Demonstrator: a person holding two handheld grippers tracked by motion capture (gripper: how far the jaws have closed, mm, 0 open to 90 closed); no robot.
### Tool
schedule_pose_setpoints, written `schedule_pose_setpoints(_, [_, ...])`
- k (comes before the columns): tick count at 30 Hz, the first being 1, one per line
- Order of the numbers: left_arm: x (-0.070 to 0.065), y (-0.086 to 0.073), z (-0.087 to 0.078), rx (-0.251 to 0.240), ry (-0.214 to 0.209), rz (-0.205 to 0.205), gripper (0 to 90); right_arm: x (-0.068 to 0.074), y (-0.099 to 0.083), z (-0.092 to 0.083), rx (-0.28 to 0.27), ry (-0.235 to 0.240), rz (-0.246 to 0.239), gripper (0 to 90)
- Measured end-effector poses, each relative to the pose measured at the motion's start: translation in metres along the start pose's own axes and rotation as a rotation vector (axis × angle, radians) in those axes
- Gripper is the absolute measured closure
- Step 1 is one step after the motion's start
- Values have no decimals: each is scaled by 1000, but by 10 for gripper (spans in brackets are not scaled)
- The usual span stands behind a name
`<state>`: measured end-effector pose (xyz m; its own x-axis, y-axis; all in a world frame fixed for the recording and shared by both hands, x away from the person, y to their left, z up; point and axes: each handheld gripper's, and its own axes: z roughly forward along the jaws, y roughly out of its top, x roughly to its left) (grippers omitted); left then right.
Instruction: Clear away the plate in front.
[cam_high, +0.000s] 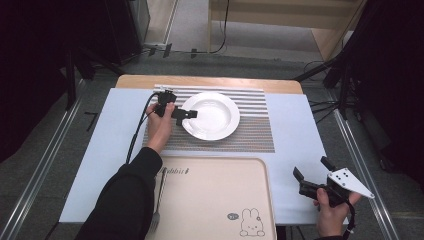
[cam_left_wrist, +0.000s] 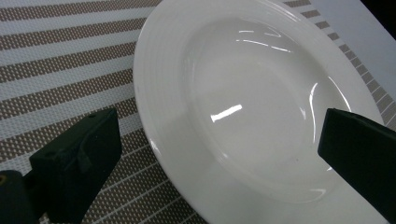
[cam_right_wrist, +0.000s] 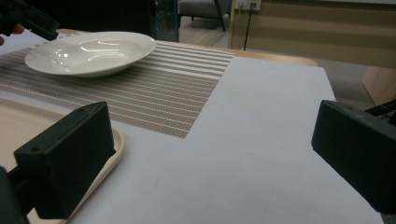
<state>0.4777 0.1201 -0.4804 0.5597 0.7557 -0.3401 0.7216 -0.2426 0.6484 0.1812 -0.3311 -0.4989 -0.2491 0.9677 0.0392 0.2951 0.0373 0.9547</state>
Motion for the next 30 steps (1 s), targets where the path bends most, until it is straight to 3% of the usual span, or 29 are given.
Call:
schedule_pose_setpoints(5, [-3, -2, 7, 14, -12, -5, 1, 0, 0, 0, -1, -2, -1, 0])
schedule_pose_setpoints(8, [-5, -3, 10, 23, 1, -12, 63, -1, 0, 0, -1, -3, 0, 0])
schedule_pose_setpoints(15, [-2, -4, 12, 34, -44, -54, 65, -1, 0, 0, 0, -2, 3, 0])
schedule_pose_setpoints(17, [-1, -5, 13, 37, -32, -73, 121, -1, 0, 0, 3, -3, 2, 0])
schedule_pose_setpoints(18, [0, -5, 13, 35, -48, -86, 145, -1, 0, 0, 4, -3, 3, 0])
schedule_pose_setpoints(25, [-3, -8, 21, 63, -73, -103, 144, -1, 0, 1, 6, -8, 6, 0])
schedule_pose_setpoints(30, [0, -7, 21, 69, -107, -153, 145, -1, 0, 1, 10, -12, 11, 0])
